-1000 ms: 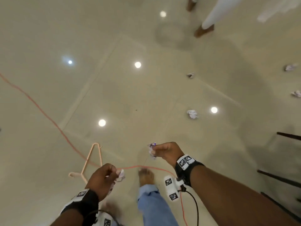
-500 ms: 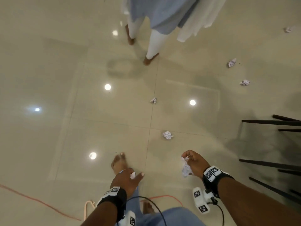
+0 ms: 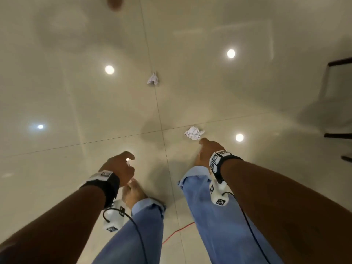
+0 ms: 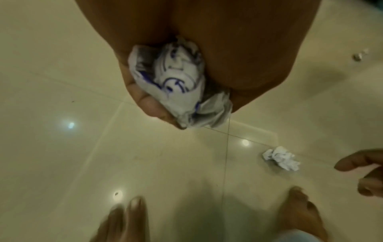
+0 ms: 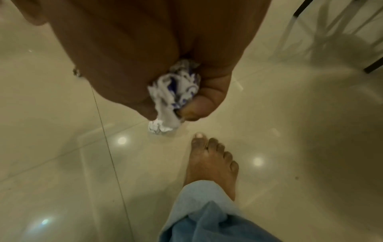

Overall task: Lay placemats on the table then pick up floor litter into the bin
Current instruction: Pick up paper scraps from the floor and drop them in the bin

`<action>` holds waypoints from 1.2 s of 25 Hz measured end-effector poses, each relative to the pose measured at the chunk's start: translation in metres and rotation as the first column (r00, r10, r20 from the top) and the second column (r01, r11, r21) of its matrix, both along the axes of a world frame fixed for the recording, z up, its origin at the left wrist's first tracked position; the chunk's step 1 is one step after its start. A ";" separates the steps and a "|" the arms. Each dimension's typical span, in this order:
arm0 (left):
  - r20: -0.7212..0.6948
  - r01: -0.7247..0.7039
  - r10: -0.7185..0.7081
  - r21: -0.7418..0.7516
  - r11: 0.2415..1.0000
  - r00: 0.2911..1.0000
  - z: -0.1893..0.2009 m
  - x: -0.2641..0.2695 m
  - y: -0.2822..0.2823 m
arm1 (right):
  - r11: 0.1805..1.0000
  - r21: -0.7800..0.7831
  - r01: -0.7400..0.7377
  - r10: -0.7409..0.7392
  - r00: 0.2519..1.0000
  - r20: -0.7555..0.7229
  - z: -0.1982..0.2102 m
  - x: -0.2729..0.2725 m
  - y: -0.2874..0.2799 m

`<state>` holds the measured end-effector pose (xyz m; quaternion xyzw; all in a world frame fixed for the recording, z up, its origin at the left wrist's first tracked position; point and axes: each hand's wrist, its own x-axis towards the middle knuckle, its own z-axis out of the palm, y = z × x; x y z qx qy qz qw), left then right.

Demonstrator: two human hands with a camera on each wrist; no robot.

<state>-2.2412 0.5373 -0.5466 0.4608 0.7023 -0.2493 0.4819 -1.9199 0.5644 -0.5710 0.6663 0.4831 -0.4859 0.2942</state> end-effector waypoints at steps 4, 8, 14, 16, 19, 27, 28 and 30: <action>-0.080 0.305 -0.297 0.111 0.946 0.952 -0.093 0.024 0.094 | 1.000 -0.023 0.019 -0.020 0.999 -0.031 -0.096 0.007 0.005; -0.134 0.364 -0.346 0.155 0.918 0.929 -0.144 0.058 0.184 | 0.995 0.024 0.102 -0.096 0.980 -0.176 -0.142 0.025 0.002; -0.026 0.082 -0.078 0.291 0.953 0.997 -0.180 0.105 0.251 | 0.990 0.104 -0.099 0.116 0.978 -0.173 -0.124 0.113 0.030; -0.060 0.199 -0.190 0.311 0.929 0.980 -0.162 0.121 0.241 | 0.991 0.097 -0.092 0.100 0.992 -0.079 -0.090 0.164 0.043; 0.009 0.390 -0.395 0.139 0.910 0.919 -0.087 0.149 0.189 | 0.996 0.082 -0.019 0.017 1.000 0.023 -0.013 0.214 0.049; 0.148 0.573 -0.577 0.069 0.817 0.804 0.255 0.243 0.216 | 0.636 0.335 0.695 -0.568 0.715 -0.407 0.282 0.226 0.103; 0.154 0.561 -0.571 0.107 0.821 0.806 0.293 0.262 0.237 | 0.579 0.302 0.757 -0.603 0.647 -0.467 0.314 0.232 0.113; 0.177 0.507 -0.544 0.214 0.835 0.820 0.348 0.298 0.280 | 0.471 0.267 0.841 -0.638 0.534 -0.555 0.366 0.243 0.134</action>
